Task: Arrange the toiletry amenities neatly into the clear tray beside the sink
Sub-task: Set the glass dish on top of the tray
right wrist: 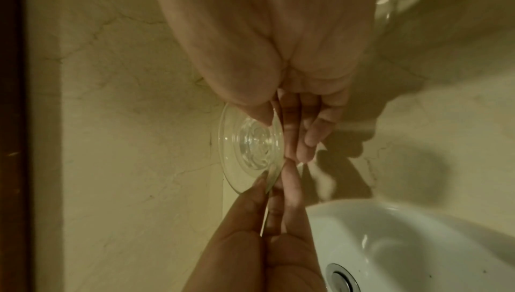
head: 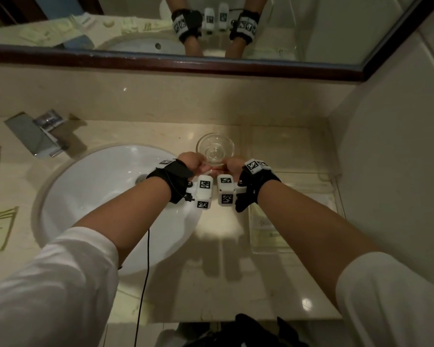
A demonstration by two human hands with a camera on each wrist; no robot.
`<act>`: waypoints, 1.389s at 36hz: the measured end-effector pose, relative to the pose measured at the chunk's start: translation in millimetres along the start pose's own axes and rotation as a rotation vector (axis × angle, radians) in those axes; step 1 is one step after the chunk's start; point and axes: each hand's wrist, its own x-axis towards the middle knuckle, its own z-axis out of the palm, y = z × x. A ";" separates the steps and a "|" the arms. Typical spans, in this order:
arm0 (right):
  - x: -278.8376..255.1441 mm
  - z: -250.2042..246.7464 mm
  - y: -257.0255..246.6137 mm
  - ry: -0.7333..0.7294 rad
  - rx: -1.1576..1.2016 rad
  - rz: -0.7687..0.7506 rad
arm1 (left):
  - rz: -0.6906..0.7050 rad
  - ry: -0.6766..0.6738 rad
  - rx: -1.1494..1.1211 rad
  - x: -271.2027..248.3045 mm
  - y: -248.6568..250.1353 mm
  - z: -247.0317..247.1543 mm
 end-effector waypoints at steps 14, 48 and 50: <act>-48.0 -28.5 -11.7 -0.042 0.284 -0.295 | 0.308 -0.096 -0.030 -29.3 36.1 25.9; -50.3 -161.9 7.6 0.277 0.202 -0.310 | 0.135 -0.228 -0.192 -32.9 20.5 177.0; -46.8 -164.1 8.5 0.284 0.191 -0.308 | 0.132 -0.233 -0.196 -30.5 19.7 178.4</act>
